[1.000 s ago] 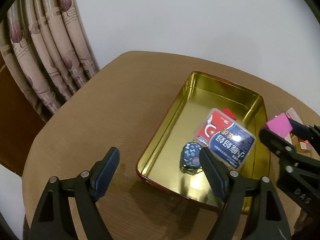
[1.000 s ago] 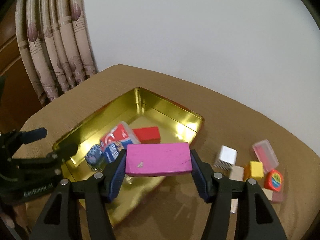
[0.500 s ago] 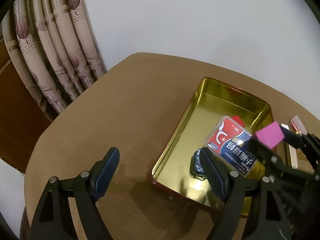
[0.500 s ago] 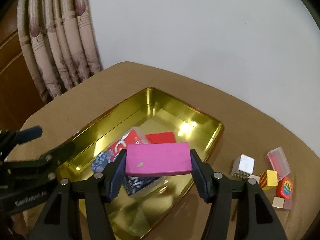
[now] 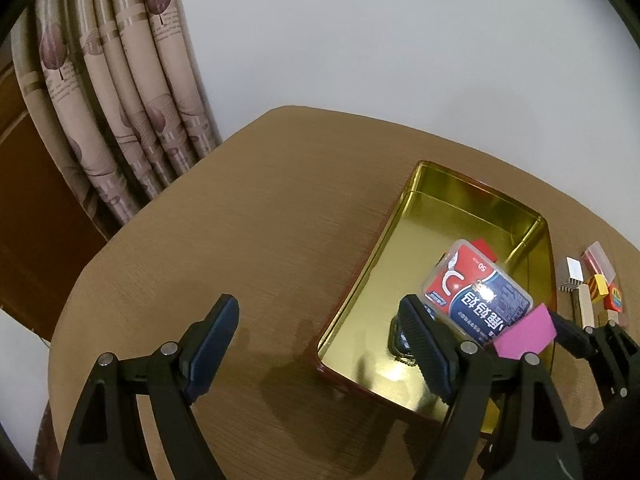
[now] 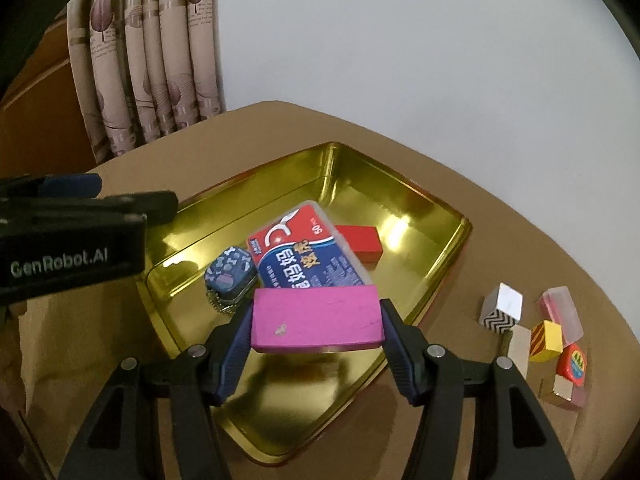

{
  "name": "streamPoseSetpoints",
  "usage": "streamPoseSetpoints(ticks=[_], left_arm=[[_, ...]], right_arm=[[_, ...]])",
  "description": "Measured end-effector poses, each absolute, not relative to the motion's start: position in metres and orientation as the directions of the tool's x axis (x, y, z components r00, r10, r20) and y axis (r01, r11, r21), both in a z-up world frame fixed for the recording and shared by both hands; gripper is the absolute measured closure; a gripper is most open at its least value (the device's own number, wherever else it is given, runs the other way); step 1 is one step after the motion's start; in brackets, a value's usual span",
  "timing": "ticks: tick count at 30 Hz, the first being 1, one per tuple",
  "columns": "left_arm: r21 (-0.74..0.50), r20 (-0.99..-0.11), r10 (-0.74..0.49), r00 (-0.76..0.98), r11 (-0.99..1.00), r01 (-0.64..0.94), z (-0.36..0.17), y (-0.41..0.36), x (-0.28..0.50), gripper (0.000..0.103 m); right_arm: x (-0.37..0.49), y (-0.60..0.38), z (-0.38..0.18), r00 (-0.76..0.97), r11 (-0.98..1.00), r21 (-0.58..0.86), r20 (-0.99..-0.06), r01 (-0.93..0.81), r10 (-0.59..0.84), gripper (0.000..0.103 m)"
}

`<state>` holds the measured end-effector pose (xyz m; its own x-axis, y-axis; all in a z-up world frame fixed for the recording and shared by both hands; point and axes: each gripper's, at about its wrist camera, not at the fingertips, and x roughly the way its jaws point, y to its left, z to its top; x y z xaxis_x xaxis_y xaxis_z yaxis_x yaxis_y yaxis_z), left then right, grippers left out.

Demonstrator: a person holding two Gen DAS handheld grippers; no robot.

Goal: Organize rigid objects
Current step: 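Carry the pink eraser with the right gripper into the tin and release, then move the right gripper to the gold-and-red lipstick and grasp it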

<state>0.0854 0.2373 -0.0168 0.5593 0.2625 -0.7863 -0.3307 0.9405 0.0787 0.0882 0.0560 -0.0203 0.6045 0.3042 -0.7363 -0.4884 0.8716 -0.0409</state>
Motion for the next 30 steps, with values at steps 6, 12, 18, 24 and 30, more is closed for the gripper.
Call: streamPoseSetpoints(ticks=[6,12,18,24,30], left_arm=[[0.085,-0.788,0.259,0.559,0.944,-0.318,-0.018,0.235,0.086,0.023],[0.083,-0.787,0.26,0.56,0.943,-0.322,-0.018,0.236,0.086,0.023],[0.089,-0.787,0.256,0.561,0.947,-0.308,-0.02,0.232,0.086,0.023],[0.101,-0.781,0.262,0.567,0.949,-0.299,-0.019,0.228,0.084,0.023],[0.112,-0.78,0.267,0.567,0.95,-0.293,-0.02,0.225,0.084,0.023]], right_arm=[[0.09,0.055,-0.028,0.598,0.88,-0.022,-0.741,-0.475,0.305,0.041],[0.088,0.044,-0.024,0.601,0.888,0.024,-0.727,-0.459,0.33,0.038],[0.083,0.004,-0.006,0.621,0.903,0.136,-0.683,-0.408,0.384,0.024],[0.085,-0.07,0.004,0.701,0.966,0.097,-0.671,-0.241,0.242,0.022],[0.095,-0.146,-0.008,0.72,0.998,0.029,-0.692,-0.048,0.055,0.022]])
